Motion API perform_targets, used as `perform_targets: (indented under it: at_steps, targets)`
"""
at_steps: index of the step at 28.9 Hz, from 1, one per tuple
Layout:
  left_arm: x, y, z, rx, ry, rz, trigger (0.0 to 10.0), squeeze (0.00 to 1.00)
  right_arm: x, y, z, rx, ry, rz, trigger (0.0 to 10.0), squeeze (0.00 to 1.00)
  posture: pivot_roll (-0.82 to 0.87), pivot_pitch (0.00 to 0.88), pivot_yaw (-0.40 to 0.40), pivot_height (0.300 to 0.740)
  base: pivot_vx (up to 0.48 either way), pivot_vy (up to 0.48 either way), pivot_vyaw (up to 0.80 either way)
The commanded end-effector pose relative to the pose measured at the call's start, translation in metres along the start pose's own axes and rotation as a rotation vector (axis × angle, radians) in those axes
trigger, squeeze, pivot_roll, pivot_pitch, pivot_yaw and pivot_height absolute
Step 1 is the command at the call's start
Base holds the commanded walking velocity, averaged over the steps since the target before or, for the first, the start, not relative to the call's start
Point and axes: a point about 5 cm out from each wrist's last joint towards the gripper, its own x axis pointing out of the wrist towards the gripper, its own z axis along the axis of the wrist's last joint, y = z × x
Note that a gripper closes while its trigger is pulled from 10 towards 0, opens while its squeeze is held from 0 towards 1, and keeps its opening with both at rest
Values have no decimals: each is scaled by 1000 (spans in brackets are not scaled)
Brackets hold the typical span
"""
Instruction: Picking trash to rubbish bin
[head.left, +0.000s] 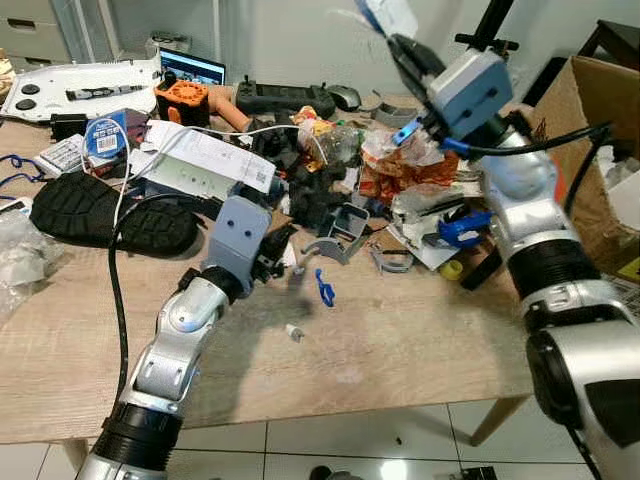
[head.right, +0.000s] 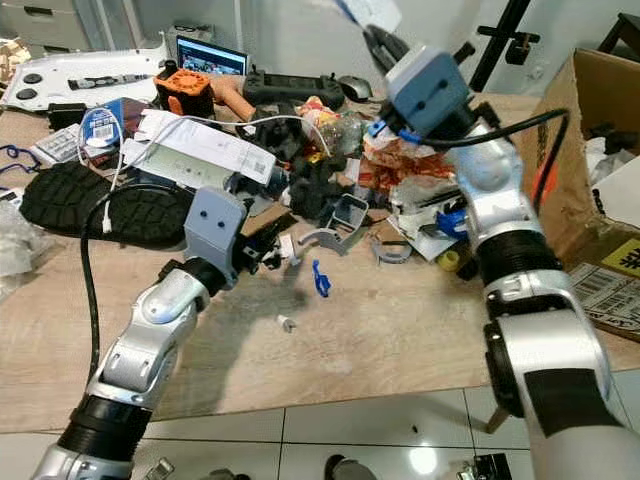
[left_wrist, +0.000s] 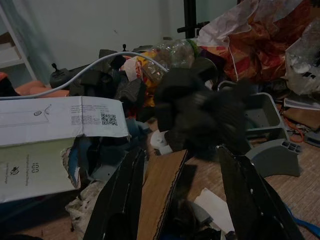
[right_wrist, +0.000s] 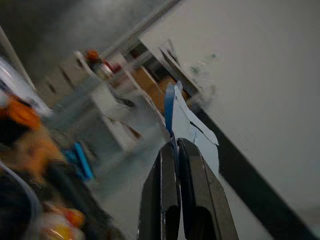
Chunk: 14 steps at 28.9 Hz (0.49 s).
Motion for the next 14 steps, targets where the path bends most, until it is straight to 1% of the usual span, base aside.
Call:
perform_targets:
  at_steps: [1, 2, 3, 4, 5, 6, 7, 8, 9, 10, 11, 12, 13, 14]
  targets:
    - [0, -6, -4, -16, 7, -26, 10000, 0, -4, -10, -5, -47, 51, -30, 0, 0, -7, 170, -112, 740, 0, 0, 0]
    - [1, -6, -4, -16, 5, -25, 10000, 0, -12, -22, -14, -51, 118, -106, 0, 0, -5, 171, -113, 740, 0, 0, 0]
    - [1, -6, -4, -16, 4, -25, 10000, 0, -25, -39, -23, -30, 189, -223, 0, 0, -6, 171, -113, 740, 0, 0, 0]
    - [1, -6, -4, -16, 4, -25, 10000, 0, -25, -39, -23, -30, 189, -223, 0, 0, -6, 171, -113, 740, 0, 0, 0]
    - [1, -6, -4, -16, 3, -25, 10000, 0, -34, -50, -29, -8, 232, -304, 0, 0, -6, 171, -113, 740, 0, 0, 0]
    - [1, -6, -4, -16, 3, -27, 10000, 0, -49, -65, -37, 25, 296, -414, 2784, 0, -6, 171, -113, 740, 0, 0, 0]
    - [1, -6, -4, -16, 3, -27, 10000, 0, -49, -65, -37, 25, 296, -414, 2784, 0, -6, 171, -113, 740, 0, 0, 0]
    - [1, -6, -4, -15, 4, -28, 10000, 0, -58, -73, -42, 45, 332, -477, 2784, 0, -6, 171, -113, 740, 0, 0, 0]
    - [1, -6, -4, -15, 4, -28, 10000, 0, -58, -73, -42, 45, 332, -477, 2784, 0, -6, 171, -113, 740, 0, 0, 0]
    - [0, -6, -5, -15, 5, -31, 10000, 0, -73, -85, -48, 74, 385, -566, 8314, 0, -6, 171, -113, 740, 0, 0, 0]
    - [0, -6, -5, -15, 5, -31, 10000, 0, -73, -85, -48, 74, 385, -566, 8314, 0, -6, 171, -113, 740, 0, 0, 0]
    - [-1, -7, -6, -16, 8, -34, 10000, 0, -100, -101, -56, 142, 444, -730, 10000, 0, -16, 172, -108, 740, 0, 0, 0]
    - [-2, -7, -7, -17, 11, -38, 10000, 0, -127, -112, -63, 208, 486, -890, 10000, 0, -24, 174, -106, 740, 0, 0, 0]
    - [-2, -7, -7, -17, 11, -38, 10000, 0, -127, -112, -63, 208, 486, -890, 10000, 0, -24, 174, -106, 740, 0, 0, 0]
